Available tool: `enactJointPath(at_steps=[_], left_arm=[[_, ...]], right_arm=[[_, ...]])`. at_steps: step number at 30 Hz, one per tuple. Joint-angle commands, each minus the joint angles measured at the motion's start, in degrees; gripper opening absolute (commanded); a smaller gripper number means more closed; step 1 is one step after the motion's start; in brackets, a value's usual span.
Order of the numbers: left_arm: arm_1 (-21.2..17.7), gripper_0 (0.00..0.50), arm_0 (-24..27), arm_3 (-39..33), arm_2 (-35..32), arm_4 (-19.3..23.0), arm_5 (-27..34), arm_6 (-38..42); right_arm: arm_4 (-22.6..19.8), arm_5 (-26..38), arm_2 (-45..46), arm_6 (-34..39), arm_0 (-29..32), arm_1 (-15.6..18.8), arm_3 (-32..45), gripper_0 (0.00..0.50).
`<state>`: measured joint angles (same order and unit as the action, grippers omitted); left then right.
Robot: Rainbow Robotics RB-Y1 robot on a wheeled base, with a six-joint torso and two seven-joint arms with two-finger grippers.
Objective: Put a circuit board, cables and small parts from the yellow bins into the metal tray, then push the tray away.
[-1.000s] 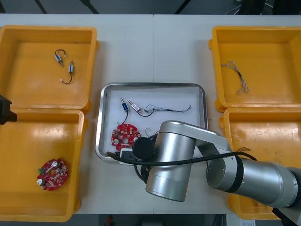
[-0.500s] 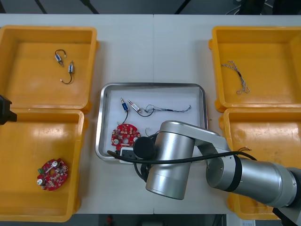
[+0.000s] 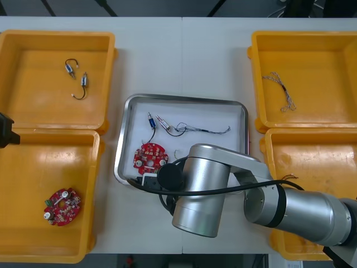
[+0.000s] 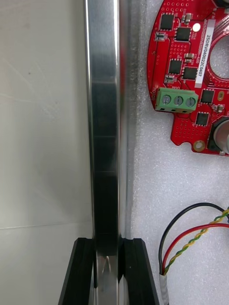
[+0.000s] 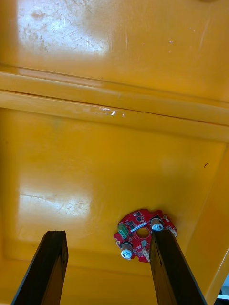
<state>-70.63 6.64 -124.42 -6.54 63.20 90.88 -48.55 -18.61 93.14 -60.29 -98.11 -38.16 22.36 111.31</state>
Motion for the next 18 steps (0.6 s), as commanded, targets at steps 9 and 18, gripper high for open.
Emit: enactJointPath(at_steps=[9,18], left_arm=[[-2.7,0.500,-0.8,-0.2,-1.9,-0.5,-0.5,2.3],[-2.7,0.500,-0.8,-0.2,-1.9,-0.5,-0.5,2.3]], right_arm=[[-0.9,-0.4,-1.0,1.4,-7.4,3.0,0.5,0.000],[-4.9,-2.3,-1.1,0.2,-13.4,6.4,0.3,0.000]])
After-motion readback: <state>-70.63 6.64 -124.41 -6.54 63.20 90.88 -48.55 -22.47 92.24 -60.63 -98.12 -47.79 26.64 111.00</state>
